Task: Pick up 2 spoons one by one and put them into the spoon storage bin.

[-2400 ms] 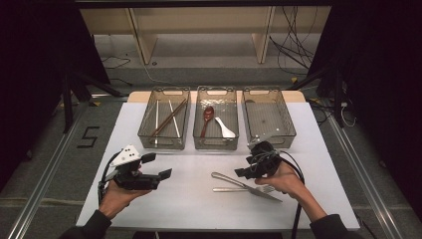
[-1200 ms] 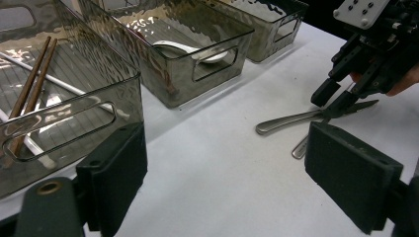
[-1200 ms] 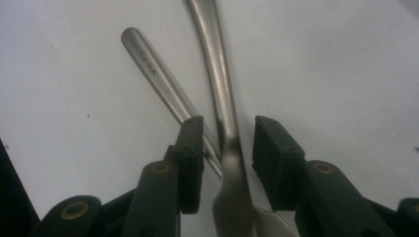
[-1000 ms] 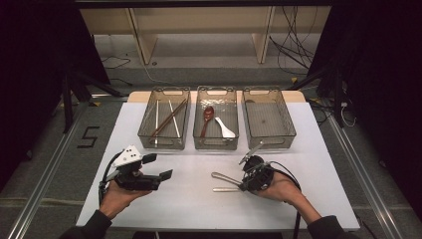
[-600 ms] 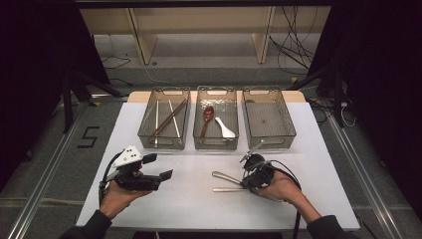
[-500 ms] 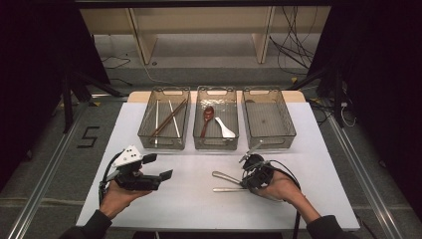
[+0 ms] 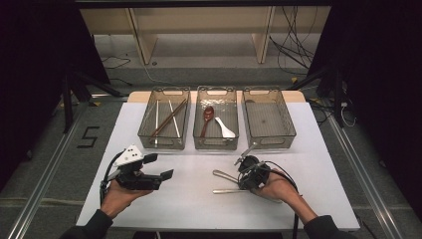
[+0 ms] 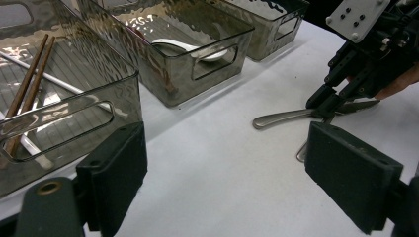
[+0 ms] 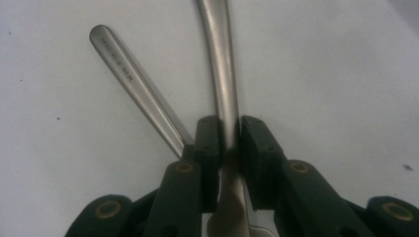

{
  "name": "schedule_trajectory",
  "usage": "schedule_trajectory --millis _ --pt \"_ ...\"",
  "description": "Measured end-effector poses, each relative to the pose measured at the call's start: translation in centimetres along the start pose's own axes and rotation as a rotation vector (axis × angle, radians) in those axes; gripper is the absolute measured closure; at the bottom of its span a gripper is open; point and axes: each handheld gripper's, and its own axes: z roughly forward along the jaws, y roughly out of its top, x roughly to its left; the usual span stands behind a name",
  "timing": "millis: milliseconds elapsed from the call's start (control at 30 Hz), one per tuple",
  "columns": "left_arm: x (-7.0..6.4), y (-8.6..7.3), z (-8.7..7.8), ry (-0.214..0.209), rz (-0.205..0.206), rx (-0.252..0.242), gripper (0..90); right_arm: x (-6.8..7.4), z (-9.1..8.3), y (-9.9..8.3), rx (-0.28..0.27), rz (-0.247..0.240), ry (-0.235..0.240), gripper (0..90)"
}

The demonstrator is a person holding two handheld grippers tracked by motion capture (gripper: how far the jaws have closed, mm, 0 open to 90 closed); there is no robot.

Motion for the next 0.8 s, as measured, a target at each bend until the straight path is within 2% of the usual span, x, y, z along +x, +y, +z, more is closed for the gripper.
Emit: schedule_trajectory --millis 567,800 --pt "0.15 -0.01 -0.23 0.002 -0.012 -0.012 16.2 -0.19 -0.07 0.22 0.014 -0.008 0.009 80.5" --pt "0.04 -0.06 -0.25 -0.001 -0.002 -0.005 16.2 -0.26 -0.41 -0.02 0.025 -0.011 0.005 80.6"
